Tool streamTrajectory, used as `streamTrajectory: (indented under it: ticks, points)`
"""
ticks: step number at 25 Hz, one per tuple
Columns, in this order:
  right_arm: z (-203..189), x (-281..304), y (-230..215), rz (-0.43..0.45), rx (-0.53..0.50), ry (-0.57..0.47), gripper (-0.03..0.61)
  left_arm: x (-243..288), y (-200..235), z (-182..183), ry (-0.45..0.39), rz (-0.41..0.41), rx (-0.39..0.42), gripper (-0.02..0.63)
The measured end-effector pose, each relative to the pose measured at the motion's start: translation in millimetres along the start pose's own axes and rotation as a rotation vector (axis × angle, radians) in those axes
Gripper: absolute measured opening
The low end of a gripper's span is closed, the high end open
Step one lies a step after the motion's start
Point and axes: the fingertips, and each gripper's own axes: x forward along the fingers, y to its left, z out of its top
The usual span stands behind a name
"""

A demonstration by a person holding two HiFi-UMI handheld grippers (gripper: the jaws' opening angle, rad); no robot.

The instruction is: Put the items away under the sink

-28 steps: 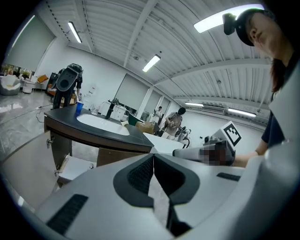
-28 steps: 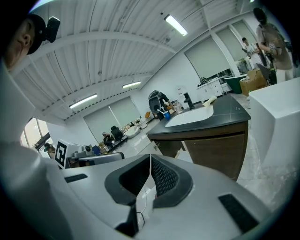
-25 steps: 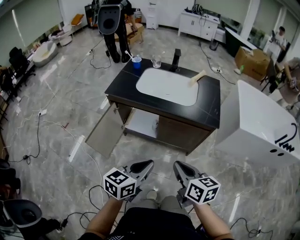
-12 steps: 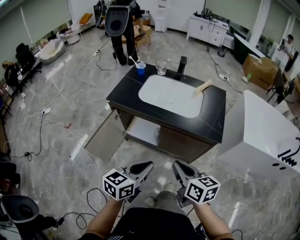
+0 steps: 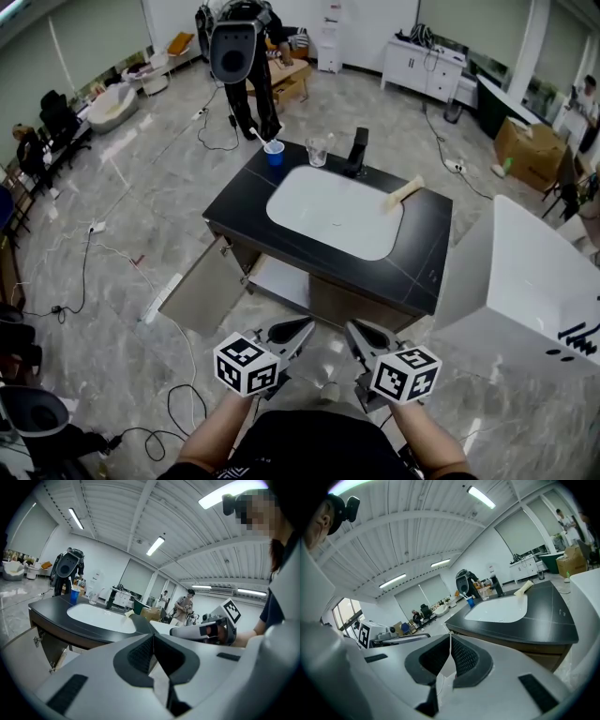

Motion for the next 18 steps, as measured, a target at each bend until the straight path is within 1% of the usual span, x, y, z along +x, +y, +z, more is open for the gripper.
streamTrajectory:
  ticks: [10, 18]
  points:
    - [28, 3, -43, 0.051, -0.016, 0.018, 0.037, 47, 5, 17, -0.026, 0.054, -0.004, 0.009]
    - [32, 7, -67, 0.076, -0.005, 0.046, 0.037, 62, 8, 7, -0.013, 0.089, -0.028, 0.009]
